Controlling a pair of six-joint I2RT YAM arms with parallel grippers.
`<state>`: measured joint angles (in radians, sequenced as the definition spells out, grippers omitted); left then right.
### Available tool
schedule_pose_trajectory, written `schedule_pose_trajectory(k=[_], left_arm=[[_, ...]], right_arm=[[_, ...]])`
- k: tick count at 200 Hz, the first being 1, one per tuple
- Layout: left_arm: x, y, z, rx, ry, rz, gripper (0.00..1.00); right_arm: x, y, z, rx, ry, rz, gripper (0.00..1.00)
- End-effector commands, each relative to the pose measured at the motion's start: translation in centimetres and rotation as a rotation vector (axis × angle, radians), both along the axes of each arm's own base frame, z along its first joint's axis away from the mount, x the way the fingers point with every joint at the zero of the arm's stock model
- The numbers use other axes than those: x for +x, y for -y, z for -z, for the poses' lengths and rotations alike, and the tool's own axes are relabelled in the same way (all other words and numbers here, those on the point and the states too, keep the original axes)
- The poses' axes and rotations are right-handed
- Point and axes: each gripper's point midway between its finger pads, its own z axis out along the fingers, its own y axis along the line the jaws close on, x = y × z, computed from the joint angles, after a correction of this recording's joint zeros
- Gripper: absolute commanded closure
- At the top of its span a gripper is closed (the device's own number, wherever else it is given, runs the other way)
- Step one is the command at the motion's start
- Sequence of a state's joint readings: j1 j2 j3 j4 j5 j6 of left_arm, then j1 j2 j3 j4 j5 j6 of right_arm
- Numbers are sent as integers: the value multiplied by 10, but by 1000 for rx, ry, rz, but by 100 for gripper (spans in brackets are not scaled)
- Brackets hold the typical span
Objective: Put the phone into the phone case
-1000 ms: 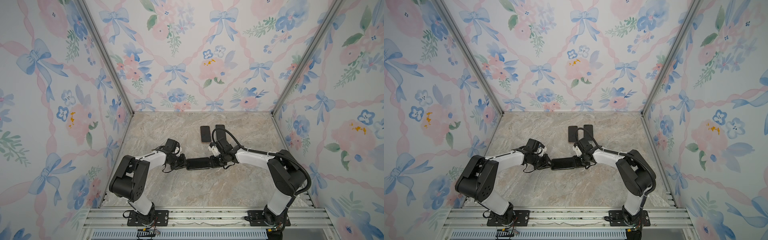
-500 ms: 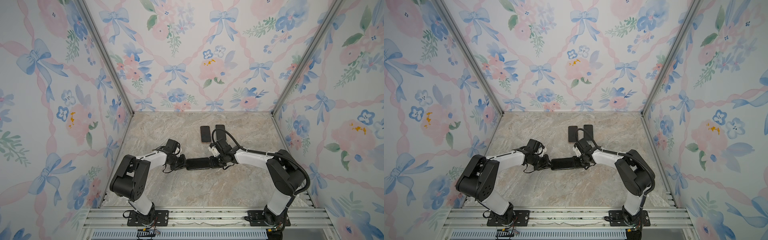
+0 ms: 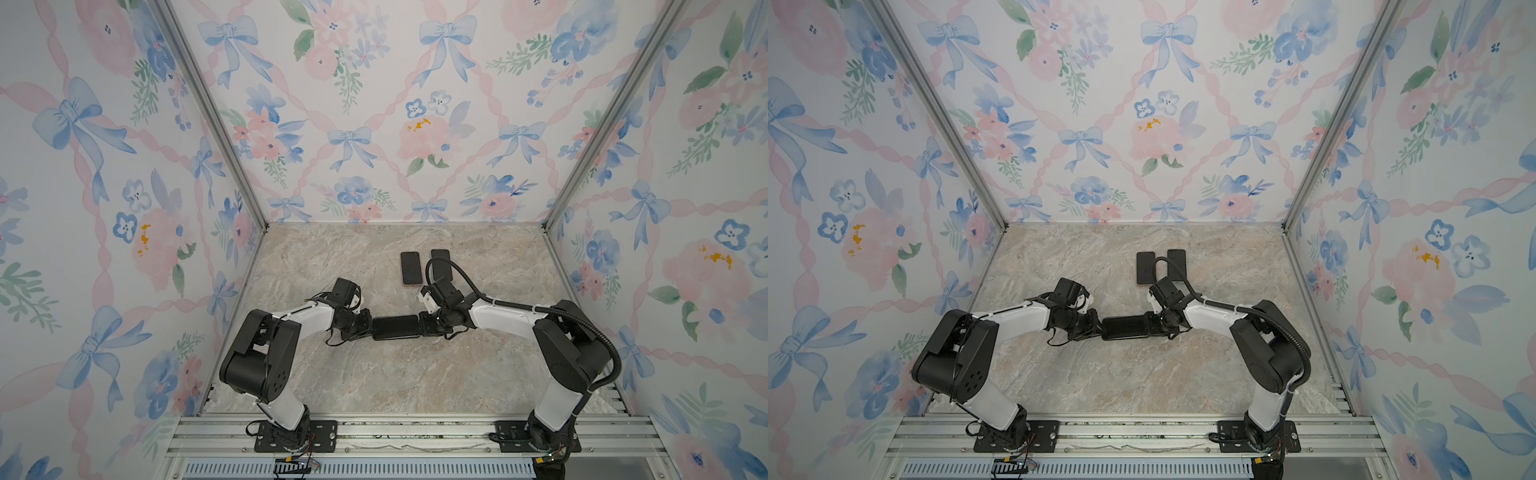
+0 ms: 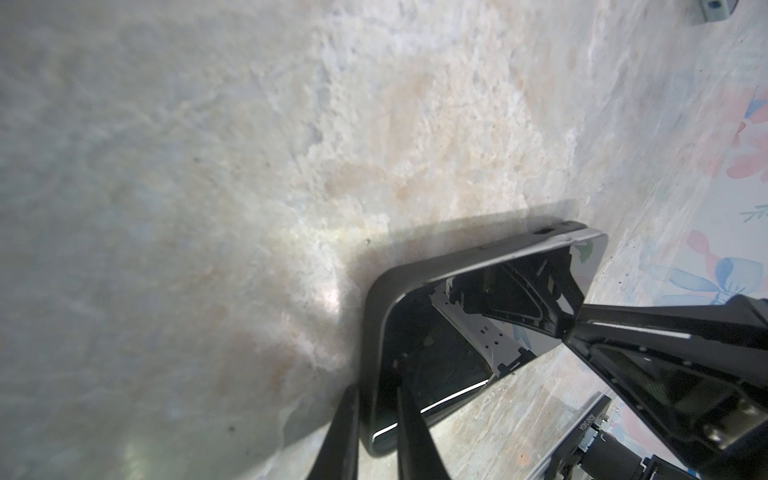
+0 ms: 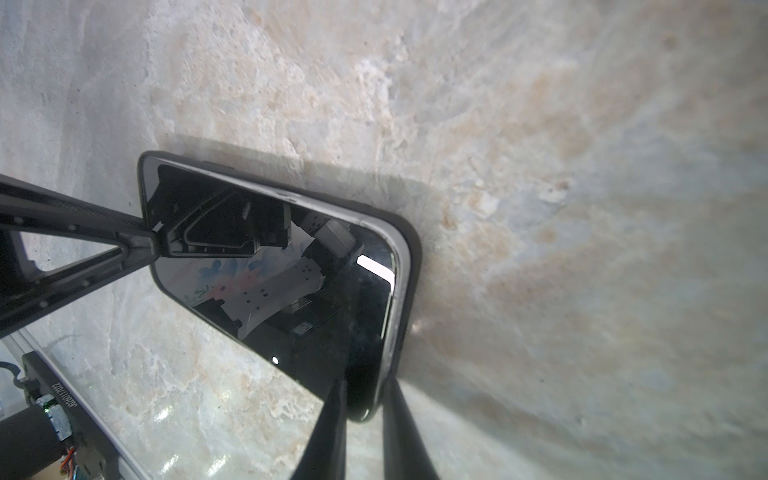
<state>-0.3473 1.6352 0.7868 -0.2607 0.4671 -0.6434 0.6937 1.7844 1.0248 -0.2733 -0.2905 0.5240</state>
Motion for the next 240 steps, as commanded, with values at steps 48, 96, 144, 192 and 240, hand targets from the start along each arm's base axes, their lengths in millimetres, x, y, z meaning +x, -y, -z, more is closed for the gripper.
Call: schedule_pose_trajectory(k=[48, 96, 144, 192, 240], left_arm=[[-7, 16, -8, -45, -4, 45, 83], [-6, 16, -11, -49, 2, 45, 83], [-4, 16, -14, -50, 15, 43, 83], [-2, 13, -22, -55, 42, 32, 79], [-1, 8, -28, -69, 52, 20, 73]], right_arm=[[-44, -17, 43, -71, -57, -136, 86], [-47, -7, 56, -163, -49, -158, 88], [-41, -8, 40, -162, -20, -161, 87], [-25, -5, 7, -145, 40, -144, 76], [-16, -2, -1, -122, 40, -127, 64]])
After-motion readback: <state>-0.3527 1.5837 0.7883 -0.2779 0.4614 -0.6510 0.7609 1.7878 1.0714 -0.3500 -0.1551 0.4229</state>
